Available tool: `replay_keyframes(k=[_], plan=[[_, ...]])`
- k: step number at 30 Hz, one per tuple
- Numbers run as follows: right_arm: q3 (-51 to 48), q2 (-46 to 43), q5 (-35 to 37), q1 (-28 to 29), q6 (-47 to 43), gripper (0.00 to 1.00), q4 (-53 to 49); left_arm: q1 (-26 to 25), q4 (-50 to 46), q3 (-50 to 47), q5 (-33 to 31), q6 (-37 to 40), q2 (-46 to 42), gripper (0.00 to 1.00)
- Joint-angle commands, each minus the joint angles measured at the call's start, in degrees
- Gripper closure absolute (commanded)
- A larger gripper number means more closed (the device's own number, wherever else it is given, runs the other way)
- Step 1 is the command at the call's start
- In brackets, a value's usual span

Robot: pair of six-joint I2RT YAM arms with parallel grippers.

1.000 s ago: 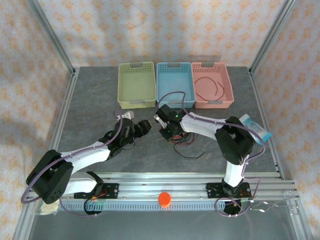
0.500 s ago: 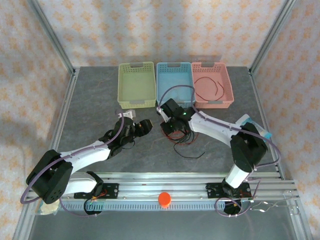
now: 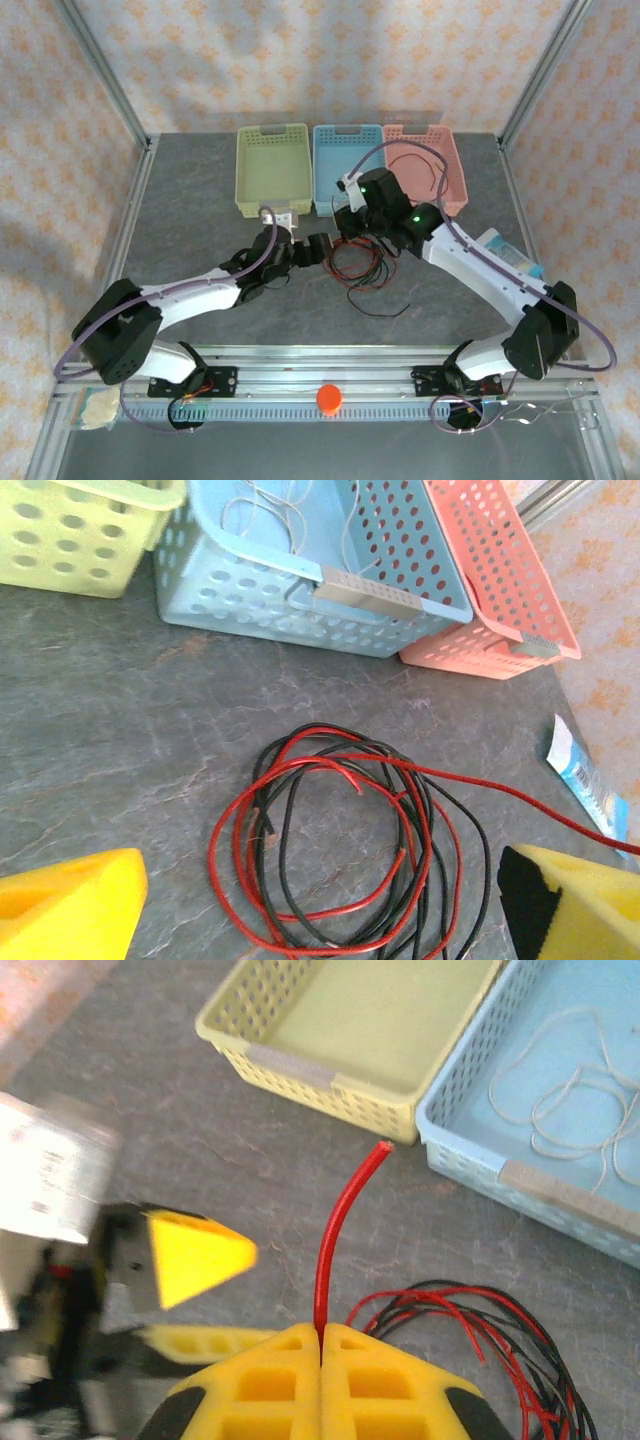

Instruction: Untangle the cables

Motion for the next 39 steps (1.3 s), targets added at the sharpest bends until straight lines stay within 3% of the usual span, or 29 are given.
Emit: replay_keyframes(k=[1, 7, 14, 22, 39], plan=[[2.2, -2.8, -0.4, -0.2, 1.8, 1.00, 1.3, -1.8, 0.4, 4.2, -4.0, 2.3, 3.2, 0.08], [3.9, -5.0, 0.7, -0.3, 2.5, 1.00, 0.8, -3.2, 1.5, 9.7, -4.7, 2.7, 11.2, 0.06], [6.8, -6.1, 2.0, -0.3, 3.3, 1.00, 0.0, -5.9, -3.8, 16.6, -7.6, 6.0, 18.8, 0.06], [11.6, -7.7, 3.2, -0.3, 3.6, 1.00, -1.9, -6.4, -5.2, 15.1, -11.8, 6.9, 21.4, 0.07], [25.6, -9.4, 9.7, -0.3, 2.0, 1.00, -8.2, -6.4, -4.2, 11.7, -13.3, 3.2, 24.2, 0.16]])
